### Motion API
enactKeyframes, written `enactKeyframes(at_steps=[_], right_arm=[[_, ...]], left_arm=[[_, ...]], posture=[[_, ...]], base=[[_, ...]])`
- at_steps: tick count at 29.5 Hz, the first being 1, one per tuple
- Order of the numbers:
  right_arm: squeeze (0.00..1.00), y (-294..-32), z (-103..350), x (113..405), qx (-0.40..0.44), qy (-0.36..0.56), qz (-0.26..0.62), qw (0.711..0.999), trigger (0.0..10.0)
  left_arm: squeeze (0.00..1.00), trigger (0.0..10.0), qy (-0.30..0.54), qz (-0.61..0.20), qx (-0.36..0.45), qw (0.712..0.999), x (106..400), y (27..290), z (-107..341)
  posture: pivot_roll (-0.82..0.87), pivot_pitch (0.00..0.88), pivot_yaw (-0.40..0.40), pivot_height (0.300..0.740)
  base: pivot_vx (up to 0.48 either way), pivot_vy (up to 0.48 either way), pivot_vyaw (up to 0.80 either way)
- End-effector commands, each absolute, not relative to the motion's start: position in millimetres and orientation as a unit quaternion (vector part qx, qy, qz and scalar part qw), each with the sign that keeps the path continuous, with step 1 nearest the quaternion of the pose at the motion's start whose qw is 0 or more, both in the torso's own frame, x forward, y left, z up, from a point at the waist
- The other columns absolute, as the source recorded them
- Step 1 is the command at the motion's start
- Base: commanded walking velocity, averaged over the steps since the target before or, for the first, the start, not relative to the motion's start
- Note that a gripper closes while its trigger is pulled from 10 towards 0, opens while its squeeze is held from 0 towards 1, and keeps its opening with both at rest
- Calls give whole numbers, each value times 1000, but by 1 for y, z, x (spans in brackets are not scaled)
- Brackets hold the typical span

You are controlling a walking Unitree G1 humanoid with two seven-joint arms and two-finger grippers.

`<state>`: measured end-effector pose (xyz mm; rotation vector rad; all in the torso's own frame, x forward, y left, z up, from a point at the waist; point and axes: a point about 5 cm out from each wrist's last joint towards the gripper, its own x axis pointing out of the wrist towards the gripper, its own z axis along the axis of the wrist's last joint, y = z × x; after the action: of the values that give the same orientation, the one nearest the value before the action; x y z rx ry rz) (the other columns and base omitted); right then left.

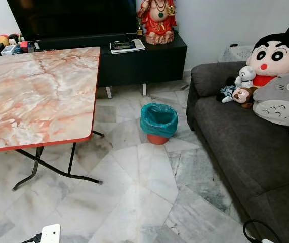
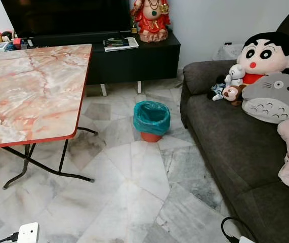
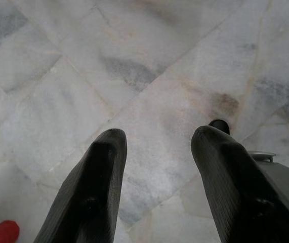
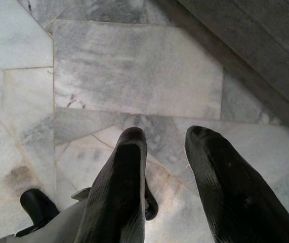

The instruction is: Setting the table

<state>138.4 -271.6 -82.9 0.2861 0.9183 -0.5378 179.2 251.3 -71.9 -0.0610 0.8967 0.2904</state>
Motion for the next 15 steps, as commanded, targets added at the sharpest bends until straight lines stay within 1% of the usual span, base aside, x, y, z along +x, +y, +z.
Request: enactKeyframes(at_steps=[1,4,13,15], right_arm=[[0,-273,-83,135,141,437,-262,849,10000],[0,-273,-84,135,142,437,-262,849,10000],[0,-273,-83,135,143,435,-260,850,10000],[0,-273,-83,135,142,435,-259,851,10000]], left_arm=[[0,10000,440,145,-37,885,174,252,-74],[0,10000,441,143,-33,885,174,252,-74],[0,10000,443,142,-35,884,173,252,-75],[0,10000,443,144,-35,884,173,252,-75]], posture=[[-66,71,50,740],[-67,67,51,740],[-67,63,48,740],[-64,69,46,740]], base=[[0,300,0],[0,376,0],[0,304,0],[0,480,0]])
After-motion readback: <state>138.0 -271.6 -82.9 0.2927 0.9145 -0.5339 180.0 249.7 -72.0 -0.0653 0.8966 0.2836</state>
